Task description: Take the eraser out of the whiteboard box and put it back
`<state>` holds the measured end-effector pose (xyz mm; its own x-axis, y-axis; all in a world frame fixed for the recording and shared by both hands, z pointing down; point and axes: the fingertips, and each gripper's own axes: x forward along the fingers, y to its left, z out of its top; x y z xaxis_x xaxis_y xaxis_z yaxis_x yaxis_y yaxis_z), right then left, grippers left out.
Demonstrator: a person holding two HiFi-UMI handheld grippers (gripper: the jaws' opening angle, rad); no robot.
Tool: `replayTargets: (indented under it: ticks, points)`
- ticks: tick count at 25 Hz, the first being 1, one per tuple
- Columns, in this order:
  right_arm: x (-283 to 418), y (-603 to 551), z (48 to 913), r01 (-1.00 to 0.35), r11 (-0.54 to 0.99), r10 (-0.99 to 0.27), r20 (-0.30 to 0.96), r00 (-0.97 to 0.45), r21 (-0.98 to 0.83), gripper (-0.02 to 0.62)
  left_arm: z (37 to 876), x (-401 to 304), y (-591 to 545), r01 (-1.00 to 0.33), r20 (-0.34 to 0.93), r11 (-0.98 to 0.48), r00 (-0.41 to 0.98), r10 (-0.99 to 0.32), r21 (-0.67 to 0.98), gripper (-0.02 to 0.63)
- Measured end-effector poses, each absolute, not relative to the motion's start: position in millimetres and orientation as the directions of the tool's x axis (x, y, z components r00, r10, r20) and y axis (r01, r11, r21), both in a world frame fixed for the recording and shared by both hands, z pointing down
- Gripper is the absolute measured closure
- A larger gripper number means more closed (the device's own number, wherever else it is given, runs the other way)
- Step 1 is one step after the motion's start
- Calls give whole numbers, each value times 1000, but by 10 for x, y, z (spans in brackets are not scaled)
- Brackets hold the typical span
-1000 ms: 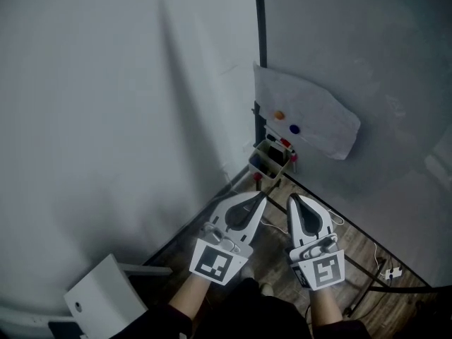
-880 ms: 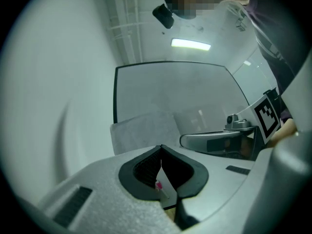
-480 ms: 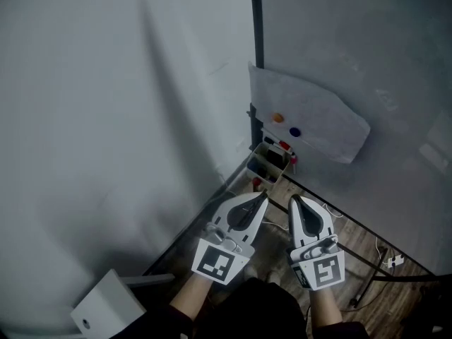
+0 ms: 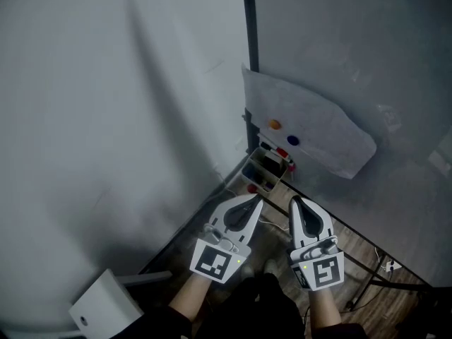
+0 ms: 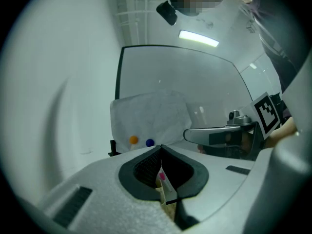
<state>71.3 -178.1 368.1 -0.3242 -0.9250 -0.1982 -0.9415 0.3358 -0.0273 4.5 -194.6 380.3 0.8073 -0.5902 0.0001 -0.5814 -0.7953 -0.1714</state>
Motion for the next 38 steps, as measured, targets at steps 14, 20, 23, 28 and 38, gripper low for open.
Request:
replayTargets:
  ticks: [14,20,23,28,38]
  points:
    - [907,-2204,4218,-929,358,-930,-121,-347,-89,594,4255,393,-2376,-577,72,-805,805,-589,-140,601]
    - [913,-2239,4235,-923,372,-924,-138,-357,-103,594,4308,415,-2462,-597,92,-795,791,-605,-106,601]
    - [876,-2260,4232,-922,377,-922,-126,-366,-84,592,4375,418,-2525,-611,105,-785,778,-619,-99,601]
    - [862,-2264,4267,-917,384,-920,-125,-371,-107,592,4520,430,-2679,-650,138,-758,748,-650,-52,600]
    - [946,-2242,4432,-926,359,-933,-87,-350,-120,593,4979,545,-3040,-683,274,-730,706,-654,17,448]
